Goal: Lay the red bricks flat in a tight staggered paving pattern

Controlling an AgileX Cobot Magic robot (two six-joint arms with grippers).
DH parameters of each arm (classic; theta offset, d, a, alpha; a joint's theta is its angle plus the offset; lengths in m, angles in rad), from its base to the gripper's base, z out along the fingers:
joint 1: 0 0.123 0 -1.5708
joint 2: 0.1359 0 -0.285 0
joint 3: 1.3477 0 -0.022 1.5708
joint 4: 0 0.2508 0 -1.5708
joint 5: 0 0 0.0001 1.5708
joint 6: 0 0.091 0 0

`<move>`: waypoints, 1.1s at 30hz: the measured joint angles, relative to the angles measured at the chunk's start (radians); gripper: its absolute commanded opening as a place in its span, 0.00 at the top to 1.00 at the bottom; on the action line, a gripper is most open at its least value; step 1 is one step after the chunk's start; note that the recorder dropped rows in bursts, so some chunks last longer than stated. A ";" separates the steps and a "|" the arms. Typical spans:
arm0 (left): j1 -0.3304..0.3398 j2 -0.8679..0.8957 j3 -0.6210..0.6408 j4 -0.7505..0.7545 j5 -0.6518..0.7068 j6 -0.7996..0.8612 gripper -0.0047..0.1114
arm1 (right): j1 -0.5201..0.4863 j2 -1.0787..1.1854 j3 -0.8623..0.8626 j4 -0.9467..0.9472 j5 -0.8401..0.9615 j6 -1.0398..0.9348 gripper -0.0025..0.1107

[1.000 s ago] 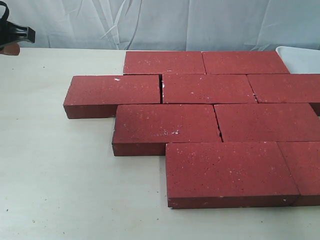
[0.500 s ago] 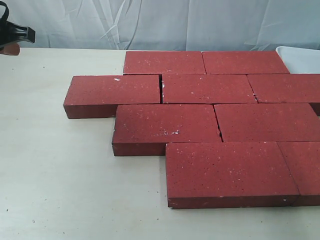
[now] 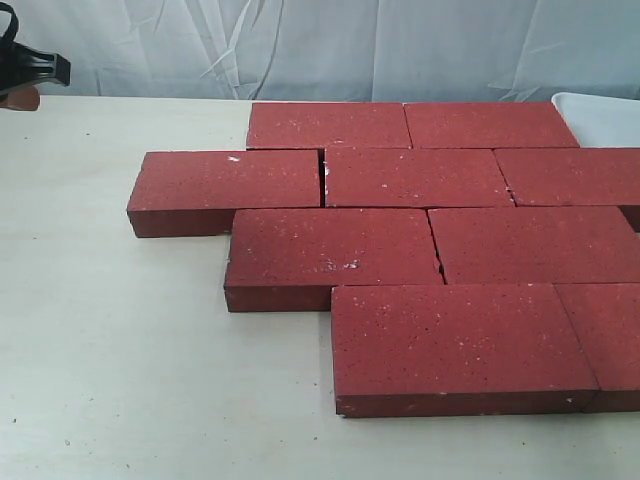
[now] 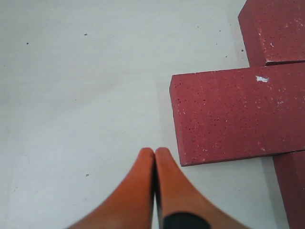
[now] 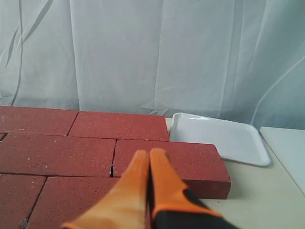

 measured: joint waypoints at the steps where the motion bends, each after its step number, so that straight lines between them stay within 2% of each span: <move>1: 0.000 0.000 0.000 0.000 0.000 0.000 0.96 | 0.000 -0.005 0.002 0.000 0.003 0.000 0.99; 27: 0.000 0.000 0.000 0.000 0.000 0.000 0.96 | 0.000 -0.052 0.005 0.048 0.004 -0.002 0.99; 33: 0.000 0.000 0.000 0.000 0.000 0.000 0.96 | 0.000 -0.087 0.005 0.123 0.004 -0.009 0.99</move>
